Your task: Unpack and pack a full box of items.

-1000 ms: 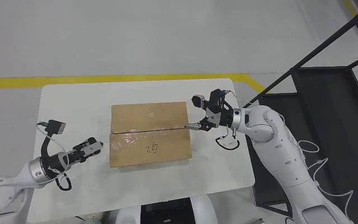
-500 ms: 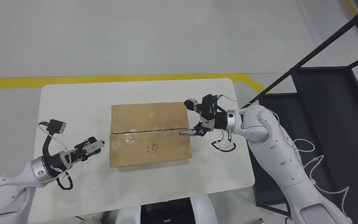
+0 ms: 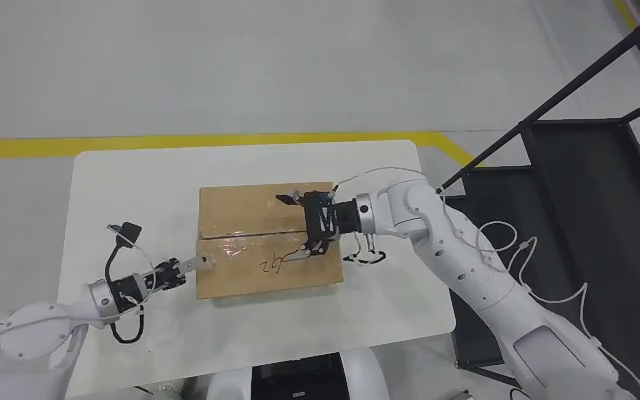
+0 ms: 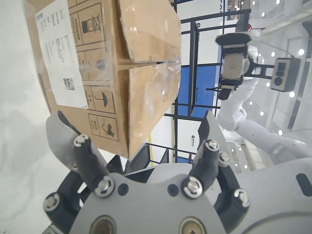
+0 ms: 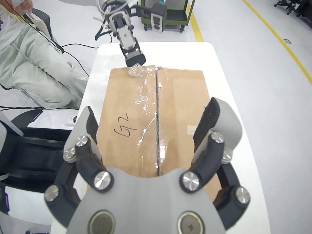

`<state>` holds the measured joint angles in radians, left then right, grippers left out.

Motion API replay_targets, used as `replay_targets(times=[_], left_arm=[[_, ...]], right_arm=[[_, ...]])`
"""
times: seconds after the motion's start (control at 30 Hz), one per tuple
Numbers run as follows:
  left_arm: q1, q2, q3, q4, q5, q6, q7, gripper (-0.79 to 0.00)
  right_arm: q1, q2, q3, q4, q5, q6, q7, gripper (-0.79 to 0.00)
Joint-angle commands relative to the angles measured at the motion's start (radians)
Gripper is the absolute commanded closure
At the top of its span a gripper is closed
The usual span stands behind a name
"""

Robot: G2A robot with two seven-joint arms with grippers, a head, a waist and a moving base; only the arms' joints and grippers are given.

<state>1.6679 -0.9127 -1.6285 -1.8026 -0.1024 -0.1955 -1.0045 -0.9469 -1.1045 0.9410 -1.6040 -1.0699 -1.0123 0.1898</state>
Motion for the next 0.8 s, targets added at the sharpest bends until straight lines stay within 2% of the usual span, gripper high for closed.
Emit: replay_targets(times=[0.0,0.1,0.23,0.53,0.67,0.77], left_arm=[[-0.034,-0.006,0.048,0.022,-0.031,-0.031,0.018,-0.785],[-0.071,-0.014,0.093,0.051,-0.075,-0.079,0.051,-0.785],[-0.138,-0.024,0.178,0.084,-0.113,-0.102,0.024,-0.785],[-0.349,-0.061,0.397,0.185,-0.143,-0.13,-0.021,-0.785],[-0.435,-0.081,0.461,0.275,-0.178,-0.147,-0.002,-0.785],[-0.469,-0.089,0.472,0.33,-0.219,-0.17,0.007,-0.785]], right_arm=[[-0.008,0.004,0.017,-0.016,-0.026,0.0,-0.023,-0.785],[-0.029,0.013,0.05,-0.045,-0.058,0.001,-0.05,-0.785],[-0.062,0.025,0.098,-0.071,-0.088,0.006,-0.068,-0.785],[-0.119,0.048,0.167,-0.107,-0.154,0.0,-0.028,-0.785],[-0.144,0.058,0.128,-0.153,-0.232,0.0,-0.018,-0.785],[-0.147,0.067,0.077,-0.19,-0.311,0.0,-0.048,-0.785]])
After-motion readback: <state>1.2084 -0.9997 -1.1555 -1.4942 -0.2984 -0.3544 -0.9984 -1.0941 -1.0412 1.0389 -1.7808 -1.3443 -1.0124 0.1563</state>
